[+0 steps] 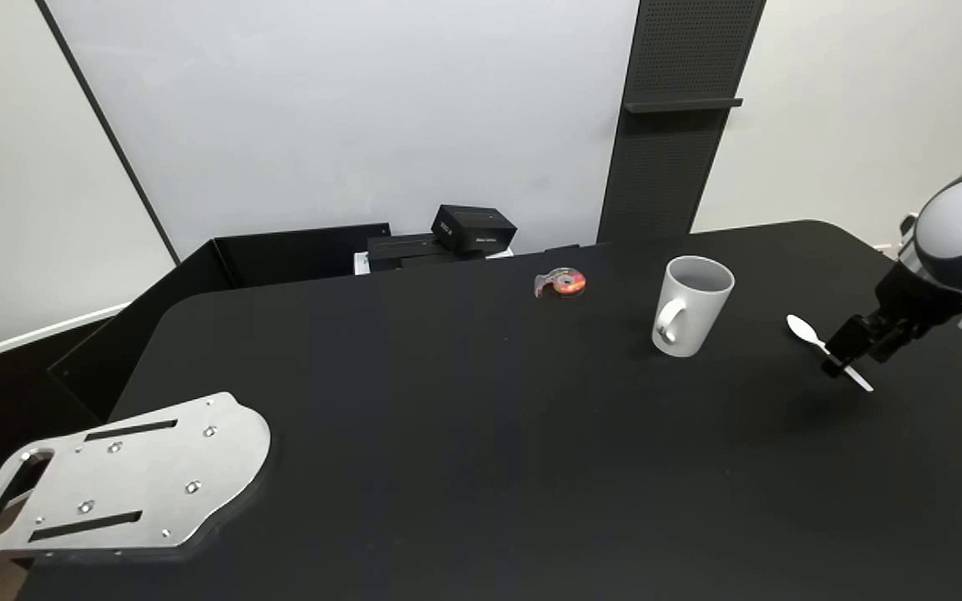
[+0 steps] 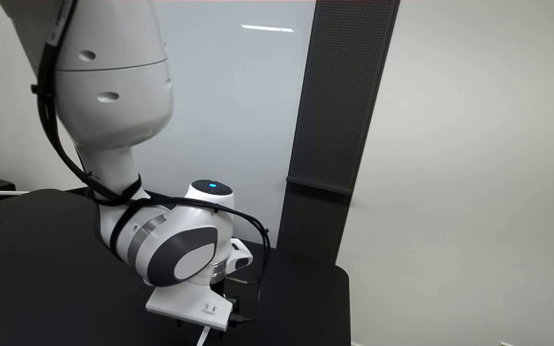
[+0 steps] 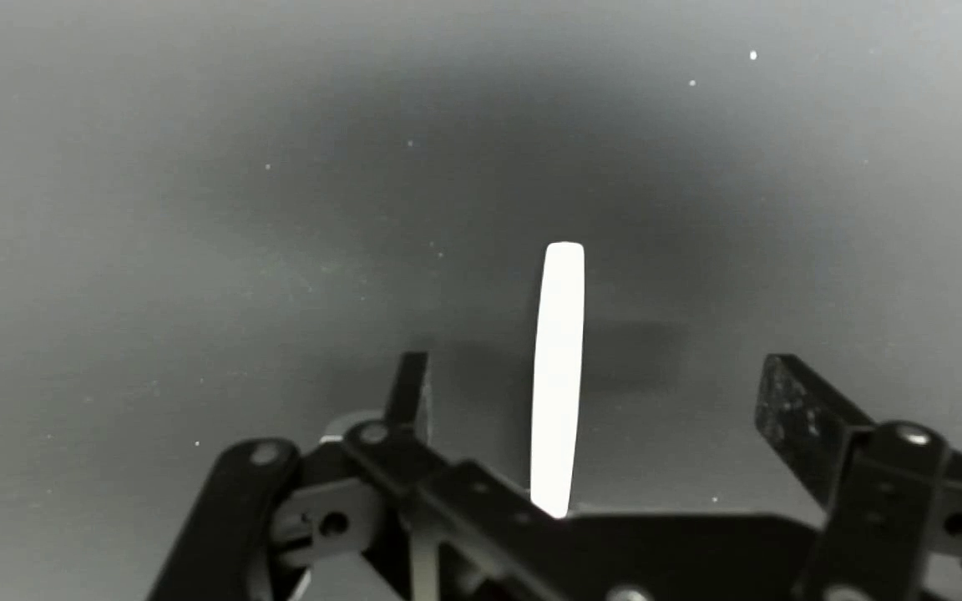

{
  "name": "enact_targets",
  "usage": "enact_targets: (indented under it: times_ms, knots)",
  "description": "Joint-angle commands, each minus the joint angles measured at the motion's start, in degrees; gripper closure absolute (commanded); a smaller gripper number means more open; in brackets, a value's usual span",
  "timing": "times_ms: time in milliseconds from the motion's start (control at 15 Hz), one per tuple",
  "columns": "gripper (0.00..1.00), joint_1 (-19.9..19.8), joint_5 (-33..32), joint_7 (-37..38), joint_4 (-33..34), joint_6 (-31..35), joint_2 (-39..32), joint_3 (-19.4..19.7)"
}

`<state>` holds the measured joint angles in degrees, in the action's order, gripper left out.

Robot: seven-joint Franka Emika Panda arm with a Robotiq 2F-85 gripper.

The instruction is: Put the white spoon in the white mug

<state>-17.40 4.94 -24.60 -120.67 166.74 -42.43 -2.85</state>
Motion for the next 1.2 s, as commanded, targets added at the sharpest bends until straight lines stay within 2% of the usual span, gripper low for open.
enact_targets:
  times_ms: [0, 667, 800, 1000, 1133]
  knots:
    - [0.25, -0.85, -2.13, 2.54, 1.27, 0.74, -1.55, -0.49]
    - [0.95, 0.19, -2.91, 5.25, 2.37, -0.39, -1.57, 1.09]
    - [1.00, 0.33, -2.93, 6.10, 2.88, -1.69, -1.27, 1.45]
    - [0.96, 2.33, -2.46, 9.82, 4.84, -6.25, -0.38, 3.54]
    - [0.96, 4.56, -1.21, 15.42, 7.49, -11.08, 0.44, 5.55]
